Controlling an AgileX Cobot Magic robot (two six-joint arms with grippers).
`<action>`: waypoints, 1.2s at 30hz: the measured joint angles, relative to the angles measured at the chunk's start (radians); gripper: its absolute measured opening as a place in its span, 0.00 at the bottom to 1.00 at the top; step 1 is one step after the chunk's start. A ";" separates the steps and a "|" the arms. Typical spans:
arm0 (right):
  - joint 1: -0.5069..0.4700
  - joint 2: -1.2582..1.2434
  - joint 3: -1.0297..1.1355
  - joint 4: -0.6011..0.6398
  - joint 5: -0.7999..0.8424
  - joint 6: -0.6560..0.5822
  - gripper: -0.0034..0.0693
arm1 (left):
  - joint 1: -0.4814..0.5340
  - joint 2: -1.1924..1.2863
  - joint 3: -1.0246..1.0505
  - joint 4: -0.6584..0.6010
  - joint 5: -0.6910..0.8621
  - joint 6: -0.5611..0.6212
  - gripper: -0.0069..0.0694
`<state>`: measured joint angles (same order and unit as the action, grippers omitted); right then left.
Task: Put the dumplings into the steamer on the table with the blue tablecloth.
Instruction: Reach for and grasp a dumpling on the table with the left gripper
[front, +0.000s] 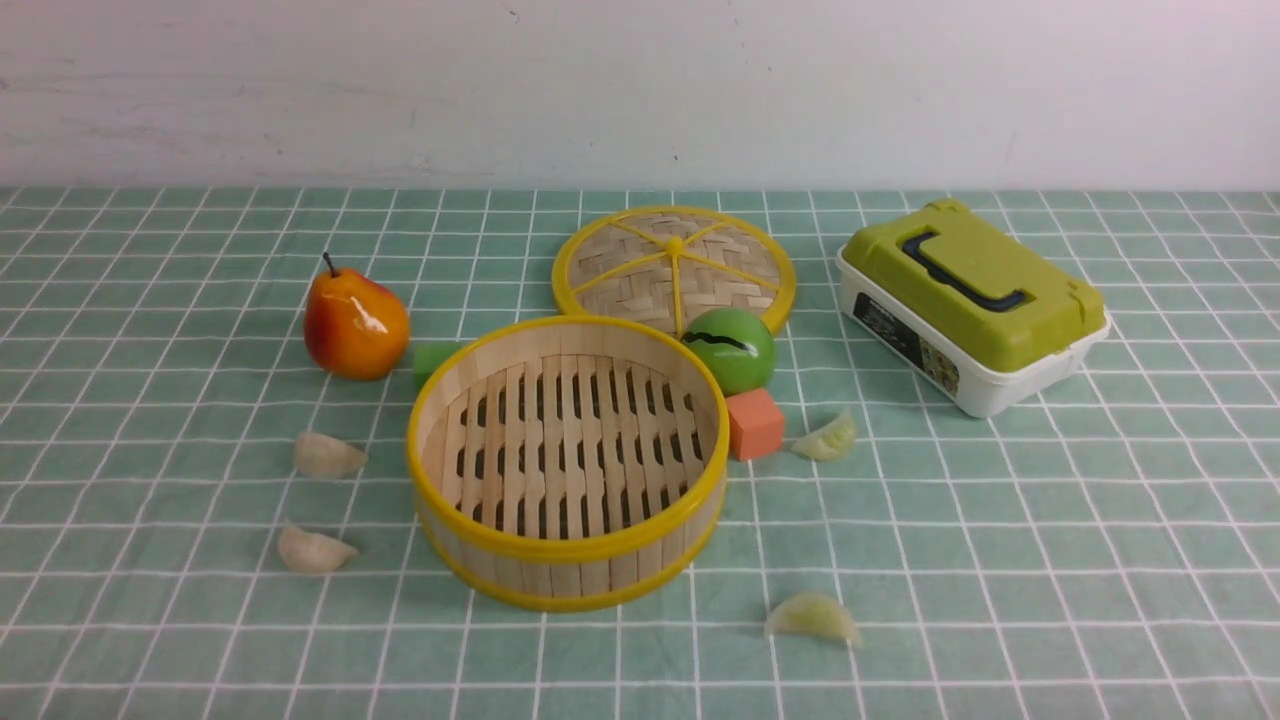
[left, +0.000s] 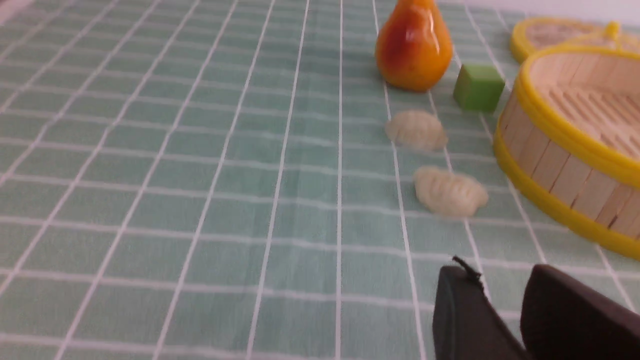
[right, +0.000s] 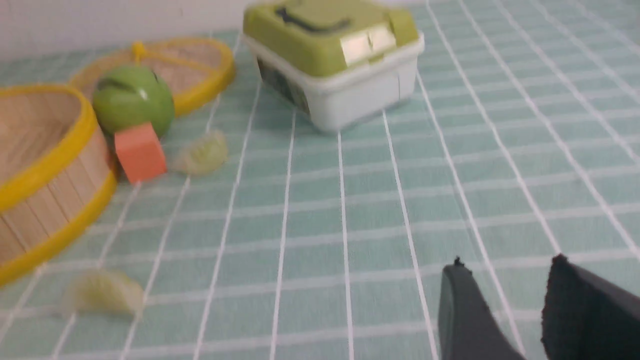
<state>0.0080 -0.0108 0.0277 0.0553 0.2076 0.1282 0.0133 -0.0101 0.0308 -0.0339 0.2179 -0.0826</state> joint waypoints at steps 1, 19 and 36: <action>0.000 0.000 0.000 -0.004 -0.065 0.000 0.38 | 0.000 0.000 0.000 0.000 -0.054 0.000 0.33; 0.000 0.000 -0.042 -0.006 -0.705 0.207 0.29 | 0.000 0.000 -0.099 0.063 -0.769 -0.463 0.31; 0.000 0.549 -0.436 -0.008 0.083 -0.037 0.05 | 0.000 0.860 -0.846 0.176 0.136 -0.554 0.07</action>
<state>0.0080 0.5387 -0.4086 0.0473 0.2904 0.0908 0.0133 0.8497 -0.8157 0.1423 0.3541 -0.6363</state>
